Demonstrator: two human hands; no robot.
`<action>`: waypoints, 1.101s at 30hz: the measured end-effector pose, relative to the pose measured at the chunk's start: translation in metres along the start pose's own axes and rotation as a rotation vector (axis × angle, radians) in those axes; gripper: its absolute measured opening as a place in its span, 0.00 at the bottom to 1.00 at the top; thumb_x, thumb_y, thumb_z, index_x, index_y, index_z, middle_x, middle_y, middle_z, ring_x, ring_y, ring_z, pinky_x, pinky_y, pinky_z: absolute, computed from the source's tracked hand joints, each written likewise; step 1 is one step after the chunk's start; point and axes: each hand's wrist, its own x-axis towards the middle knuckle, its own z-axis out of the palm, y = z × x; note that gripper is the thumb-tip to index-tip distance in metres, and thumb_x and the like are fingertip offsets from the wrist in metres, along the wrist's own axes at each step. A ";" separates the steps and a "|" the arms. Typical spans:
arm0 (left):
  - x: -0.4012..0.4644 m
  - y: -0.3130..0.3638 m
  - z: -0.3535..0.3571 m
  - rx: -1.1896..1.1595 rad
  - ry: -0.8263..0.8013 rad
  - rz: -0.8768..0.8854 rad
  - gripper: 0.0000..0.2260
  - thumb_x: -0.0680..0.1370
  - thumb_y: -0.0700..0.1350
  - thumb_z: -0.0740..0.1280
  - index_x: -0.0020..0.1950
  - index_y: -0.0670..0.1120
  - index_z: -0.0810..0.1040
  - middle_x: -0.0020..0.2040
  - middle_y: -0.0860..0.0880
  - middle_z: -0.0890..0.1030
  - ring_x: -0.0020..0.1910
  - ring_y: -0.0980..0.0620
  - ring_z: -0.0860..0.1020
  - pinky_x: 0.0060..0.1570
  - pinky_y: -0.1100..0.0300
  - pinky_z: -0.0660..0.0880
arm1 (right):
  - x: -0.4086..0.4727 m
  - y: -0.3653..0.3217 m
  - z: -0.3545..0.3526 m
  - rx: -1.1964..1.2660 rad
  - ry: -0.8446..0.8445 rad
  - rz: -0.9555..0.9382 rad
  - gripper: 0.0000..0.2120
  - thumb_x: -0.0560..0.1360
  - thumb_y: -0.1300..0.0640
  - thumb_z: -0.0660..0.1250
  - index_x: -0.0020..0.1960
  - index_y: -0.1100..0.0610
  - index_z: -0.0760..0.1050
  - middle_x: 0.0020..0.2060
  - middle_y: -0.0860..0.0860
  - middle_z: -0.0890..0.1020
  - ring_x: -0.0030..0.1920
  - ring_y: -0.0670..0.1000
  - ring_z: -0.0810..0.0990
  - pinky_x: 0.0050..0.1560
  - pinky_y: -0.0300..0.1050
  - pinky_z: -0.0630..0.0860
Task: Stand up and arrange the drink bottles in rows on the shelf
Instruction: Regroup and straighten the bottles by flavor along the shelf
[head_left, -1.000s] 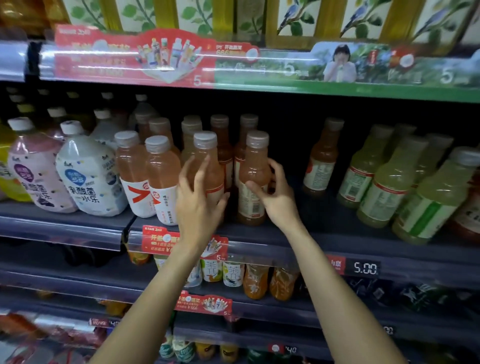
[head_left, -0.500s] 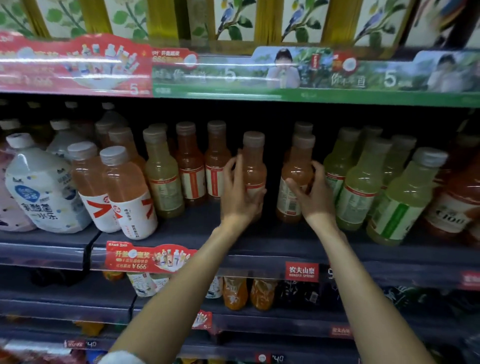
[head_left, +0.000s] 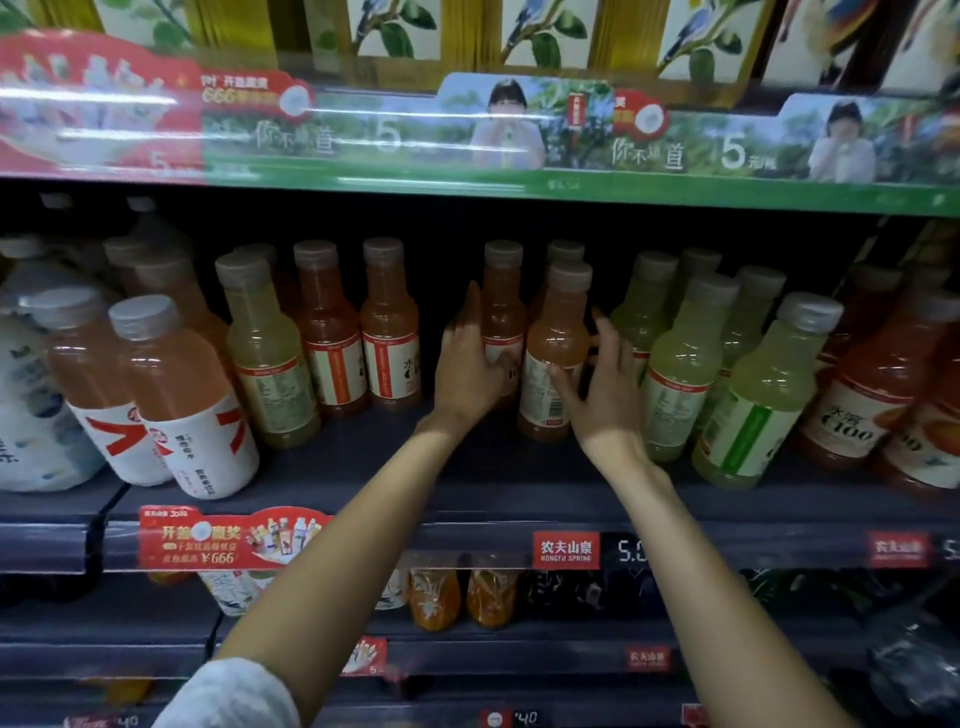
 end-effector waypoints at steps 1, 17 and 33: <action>-0.006 0.007 -0.003 -0.021 -0.021 0.000 0.37 0.73 0.55 0.66 0.77 0.47 0.55 0.67 0.47 0.74 0.67 0.47 0.71 0.65 0.47 0.71 | -0.004 -0.001 -0.001 -0.001 0.035 -0.023 0.32 0.77 0.50 0.66 0.75 0.56 0.56 0.67 0.58 0.67 0.64 0.56 0.70 0.58 0.47 0.68; -0.093 -0.027 -0.141 0.363 0.343 0.168 0.25 0.70 0.37 0.66 0.68 0.39 0.70 0.66 0.40 0.72 0.63 0.43 0.70 0.63 0.62 0.65 | -0.002 -0.103 0.107 0.397 -0.220 -0.140 0.43 0.70 0.59 0.74 0.76 0.54 0.51 0.70 0.57 0.63 0.70 0.54 0.63 0.70 0.48 0.62; -0.054 -0.011 -0.127 0.250 0.181 0.037 0.29 0.74 0.46 0.64 0.72 0.36 0.64 0.68 0.34 0.68 0.68 0.34 0.65 0.69 0.46 0.62 | 0.006 -0.097 0.098 0.296 -0.205 -0.084 0.42 0.71 0.56 0.73 0.76 0.57 0.51 0.71 0.56 0.65 0.69 0.53 0.66 0.63 0.41 0.64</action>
